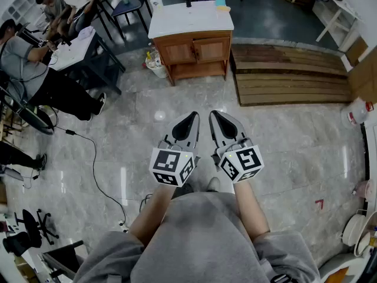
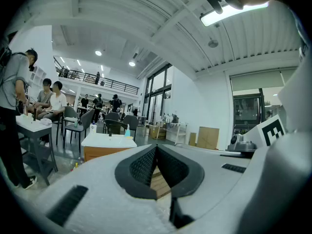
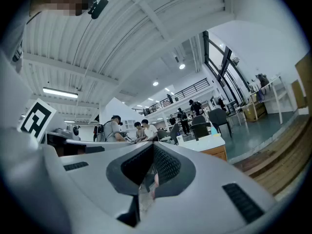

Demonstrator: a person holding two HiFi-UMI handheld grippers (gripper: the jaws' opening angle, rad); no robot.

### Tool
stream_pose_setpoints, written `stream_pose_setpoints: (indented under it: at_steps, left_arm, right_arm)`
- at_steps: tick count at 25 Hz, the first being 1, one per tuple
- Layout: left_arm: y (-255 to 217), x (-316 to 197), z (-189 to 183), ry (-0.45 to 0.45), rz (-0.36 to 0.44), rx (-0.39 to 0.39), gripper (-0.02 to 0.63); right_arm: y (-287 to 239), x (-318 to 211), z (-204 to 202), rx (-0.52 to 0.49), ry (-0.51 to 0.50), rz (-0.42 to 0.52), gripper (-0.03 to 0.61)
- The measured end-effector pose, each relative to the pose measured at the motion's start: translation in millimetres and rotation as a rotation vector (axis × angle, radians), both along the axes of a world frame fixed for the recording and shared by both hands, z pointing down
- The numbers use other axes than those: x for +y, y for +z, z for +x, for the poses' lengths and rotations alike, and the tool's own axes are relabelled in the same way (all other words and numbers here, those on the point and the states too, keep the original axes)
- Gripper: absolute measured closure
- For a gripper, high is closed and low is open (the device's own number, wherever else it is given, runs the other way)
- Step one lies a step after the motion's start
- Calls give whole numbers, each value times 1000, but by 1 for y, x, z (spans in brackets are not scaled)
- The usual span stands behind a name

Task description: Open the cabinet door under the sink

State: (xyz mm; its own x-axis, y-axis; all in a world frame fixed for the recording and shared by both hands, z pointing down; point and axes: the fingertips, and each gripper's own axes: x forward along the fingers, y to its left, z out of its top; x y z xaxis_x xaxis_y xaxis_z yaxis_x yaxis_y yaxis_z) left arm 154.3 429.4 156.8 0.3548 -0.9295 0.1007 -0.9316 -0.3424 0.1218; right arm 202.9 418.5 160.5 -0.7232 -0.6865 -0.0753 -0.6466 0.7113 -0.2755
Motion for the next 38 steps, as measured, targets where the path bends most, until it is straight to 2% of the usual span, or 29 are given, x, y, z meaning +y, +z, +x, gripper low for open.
stream_pose_setpoints:
  at_steps: [16, 23, 29, 38]
  left_arm:
    - [5, 5, 29, 25, 1, 10, 604]
    - [14, -2, 32, 37, -23, 12, 604]
    - [25, -28, 28, 53, -43, 31, 604]
    - [38, -103, 4, 83, -65, 61, 604]
  right_arm:
    - [3, 4, 26, -1, 0, 5, 568]
    - [8, -5, 32, -2, 17, -10, 568]
    - [20, -28, 27, 13, 35, -30, 568]
    - [33, -102, 6, 45, 70, -58, 568]
